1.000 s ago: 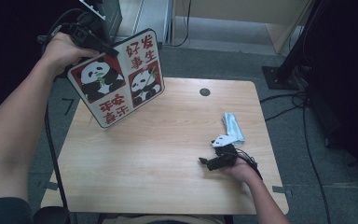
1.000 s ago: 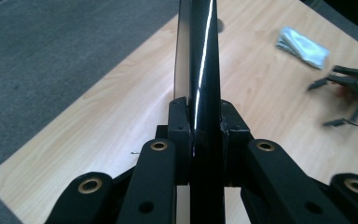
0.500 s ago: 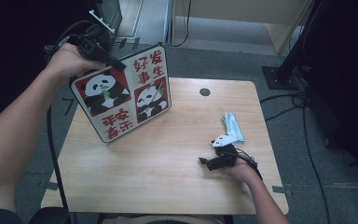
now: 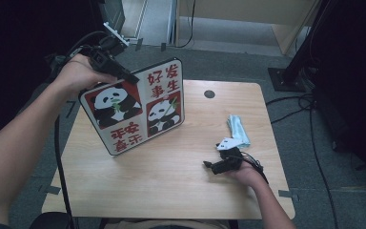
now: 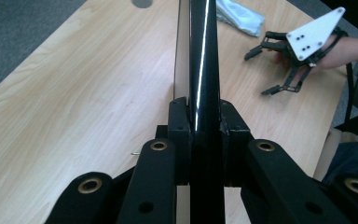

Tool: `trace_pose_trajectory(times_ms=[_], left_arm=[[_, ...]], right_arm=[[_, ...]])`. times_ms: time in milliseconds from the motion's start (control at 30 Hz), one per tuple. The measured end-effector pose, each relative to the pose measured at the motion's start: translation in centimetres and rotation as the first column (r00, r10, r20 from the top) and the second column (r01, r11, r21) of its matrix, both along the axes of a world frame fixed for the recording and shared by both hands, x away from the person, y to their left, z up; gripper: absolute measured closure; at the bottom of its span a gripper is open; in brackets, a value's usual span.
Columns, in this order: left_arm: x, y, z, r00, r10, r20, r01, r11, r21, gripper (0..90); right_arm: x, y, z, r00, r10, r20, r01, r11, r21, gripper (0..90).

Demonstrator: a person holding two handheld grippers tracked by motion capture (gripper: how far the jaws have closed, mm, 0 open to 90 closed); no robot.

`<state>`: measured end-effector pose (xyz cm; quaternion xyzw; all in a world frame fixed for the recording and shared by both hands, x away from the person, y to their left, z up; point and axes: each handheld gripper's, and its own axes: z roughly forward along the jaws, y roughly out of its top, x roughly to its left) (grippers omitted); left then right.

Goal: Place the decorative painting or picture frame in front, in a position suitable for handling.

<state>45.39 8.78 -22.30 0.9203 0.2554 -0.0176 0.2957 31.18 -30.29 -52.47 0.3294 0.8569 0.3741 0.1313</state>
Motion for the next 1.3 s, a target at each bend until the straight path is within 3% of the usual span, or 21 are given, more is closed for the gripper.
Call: trace_pose_trajectory(times_ms=[600,967,1300], left_arm=[[-3.9,-3.3,-0.2,0.9941,-0.108,0.001,0.108,0.9939,0.02,79.0],[-4.8,-4.3,-0.5,0.9923,-0.123,-0.005,0.123,0.9923,0.002,78.9],[-4.5,-4.7,-0.7,0.9914,-0.127,-0.034,0.126,0.9919,-0.014,78.9]], right_arm=[[0.0,0.0,0.0,1.0,0.001,-0.001,-0.001,1.0,0.001,8.3],[0.0,0.0,0.0,1.0,0.002,-0.001,-0.002,1.0,0.001,8.3],[0.0,0.0,0.0,1.0,0.004,-0.002,-0.004,1.0,0.002,8.3]])
